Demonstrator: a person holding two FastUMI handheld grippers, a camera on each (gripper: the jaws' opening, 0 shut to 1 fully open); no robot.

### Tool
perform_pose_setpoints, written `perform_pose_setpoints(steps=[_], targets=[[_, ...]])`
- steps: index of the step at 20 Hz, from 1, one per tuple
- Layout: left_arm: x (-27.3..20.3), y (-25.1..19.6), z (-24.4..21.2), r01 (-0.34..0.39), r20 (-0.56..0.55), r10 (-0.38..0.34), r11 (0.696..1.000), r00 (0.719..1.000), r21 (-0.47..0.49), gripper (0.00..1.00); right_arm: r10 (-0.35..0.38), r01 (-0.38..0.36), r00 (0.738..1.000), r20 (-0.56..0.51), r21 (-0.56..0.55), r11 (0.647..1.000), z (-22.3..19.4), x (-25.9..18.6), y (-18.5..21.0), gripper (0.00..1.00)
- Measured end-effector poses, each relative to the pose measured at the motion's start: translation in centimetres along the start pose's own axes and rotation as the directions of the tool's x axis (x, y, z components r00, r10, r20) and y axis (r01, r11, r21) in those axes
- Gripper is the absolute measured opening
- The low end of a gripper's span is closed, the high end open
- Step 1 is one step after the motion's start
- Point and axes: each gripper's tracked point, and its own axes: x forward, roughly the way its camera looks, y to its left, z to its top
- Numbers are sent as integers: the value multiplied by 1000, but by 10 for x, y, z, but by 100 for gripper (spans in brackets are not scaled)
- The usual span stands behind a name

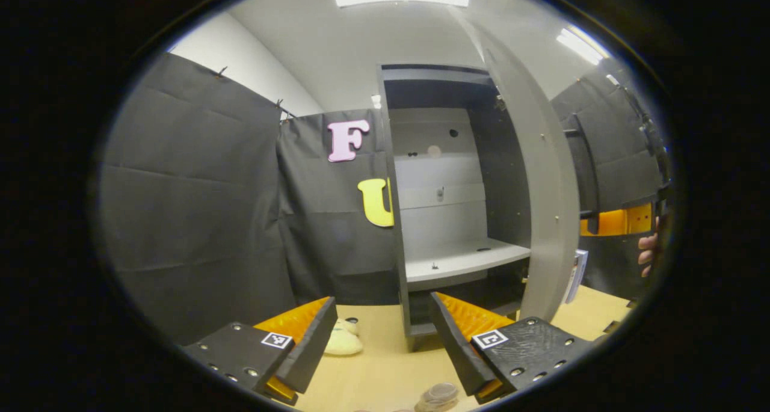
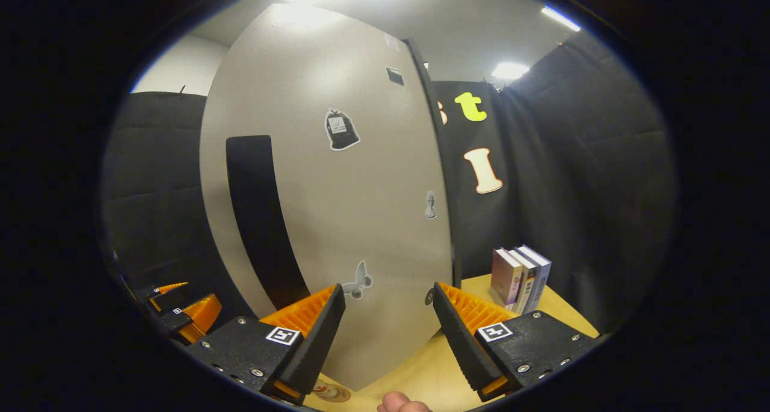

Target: Open the cabinet door with the right hand, grasp the bottle in the cabinet with the left hand and place it on the coaster, then close the cabinet door with the right hand.

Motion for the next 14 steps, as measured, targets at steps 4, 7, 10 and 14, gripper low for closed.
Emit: perform_pose_setpoints(steps=[4, 7, 10, 14], targets=[[-2, 5, 0, 9, -15, -10, 1000, 1000, -10, 92, -3, 3, 1000, -12, -29, 1000, -1, 4, 21, 93], [2, -10, 10, 33, -24, -34, 998, 999, -59, 90, -14, 14, 1000, 4, -67, 998, -1, -1, 29, 93], [10, -27, 21, 55, -13, -56, 995, 998, -82, 90, -23, 23, 1000, -2, -69, 997, -4, -1, 28, 93], [21, -48, 34, 51, -2, -52, 994, 999, -93, 90, -37, 36, 999, -13, -67, 997, 0, 5, 19, 93]])
